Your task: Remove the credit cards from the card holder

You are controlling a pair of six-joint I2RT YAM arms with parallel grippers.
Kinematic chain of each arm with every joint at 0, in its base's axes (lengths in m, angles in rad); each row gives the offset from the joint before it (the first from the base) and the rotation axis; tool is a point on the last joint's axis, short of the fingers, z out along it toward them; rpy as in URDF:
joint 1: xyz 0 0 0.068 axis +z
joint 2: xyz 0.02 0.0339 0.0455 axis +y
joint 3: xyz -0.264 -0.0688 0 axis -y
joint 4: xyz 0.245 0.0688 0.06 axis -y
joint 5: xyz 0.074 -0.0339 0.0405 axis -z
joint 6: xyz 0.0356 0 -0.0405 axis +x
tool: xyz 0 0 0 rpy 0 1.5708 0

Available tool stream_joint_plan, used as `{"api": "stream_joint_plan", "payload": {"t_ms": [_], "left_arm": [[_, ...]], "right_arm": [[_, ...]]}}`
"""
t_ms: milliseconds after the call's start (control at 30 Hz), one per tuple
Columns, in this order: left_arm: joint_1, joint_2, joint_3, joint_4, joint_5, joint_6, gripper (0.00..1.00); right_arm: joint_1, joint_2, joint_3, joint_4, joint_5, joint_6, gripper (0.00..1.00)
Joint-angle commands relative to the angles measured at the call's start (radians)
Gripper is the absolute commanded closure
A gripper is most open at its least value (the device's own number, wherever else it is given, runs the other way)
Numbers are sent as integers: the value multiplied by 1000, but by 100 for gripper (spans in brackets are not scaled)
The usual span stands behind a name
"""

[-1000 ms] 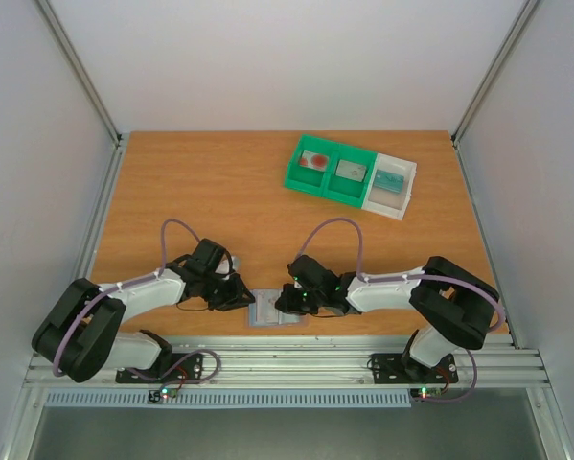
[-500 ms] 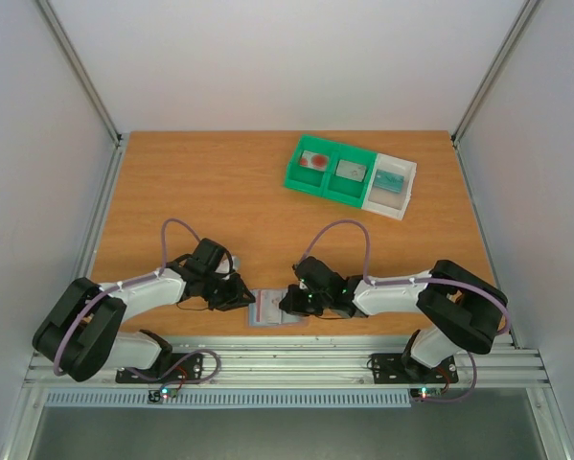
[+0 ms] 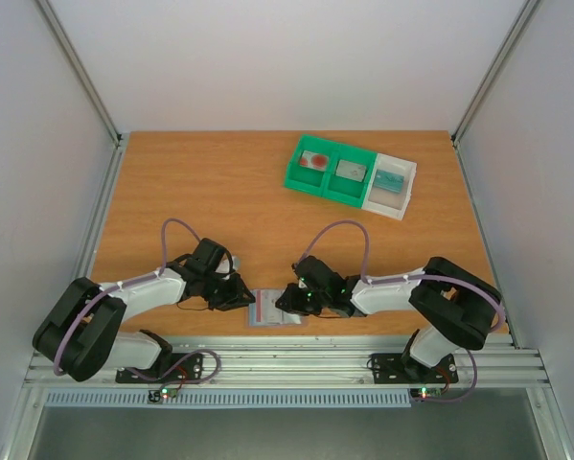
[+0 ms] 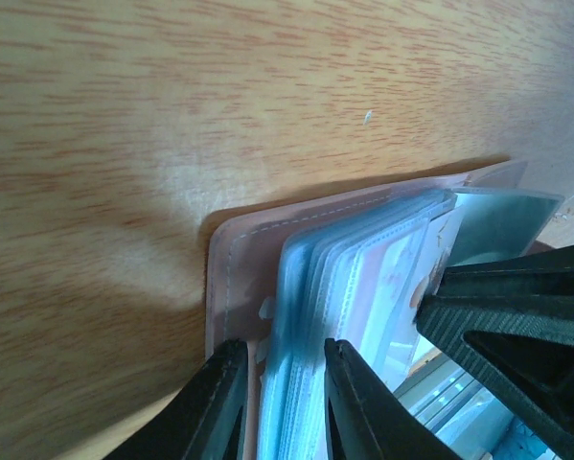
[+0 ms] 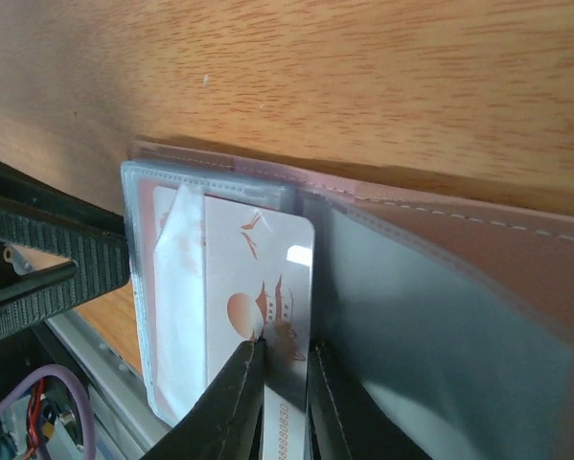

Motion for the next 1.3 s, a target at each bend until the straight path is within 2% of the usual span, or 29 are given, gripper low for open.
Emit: {"api": "stream_joint_plan", "payload": {"t_ms": [0, 200, 900, 1033, 1267], "left_arm": [[3, 26, 7, -4, -68, 16, 75], [3, 51, 7, -6, -106, 36, 76], [3, 8, 11, -29, -107, 19, 74], [3, -31, 20, -27, -71, -1, 68], [2, -142, 52, -31, -5, -65, 51]], "right_arm": [[-14, 27, -23, 32, -5, 15, 89], [-27, -4, -54, 39, 0, 20, 99], [-39, -205, -117, -44, 45, 16, 99], [-39, -221, -110, -36, 21, 16, 99], [-40, -323, -119, -33, 6, 30, 99]]}}
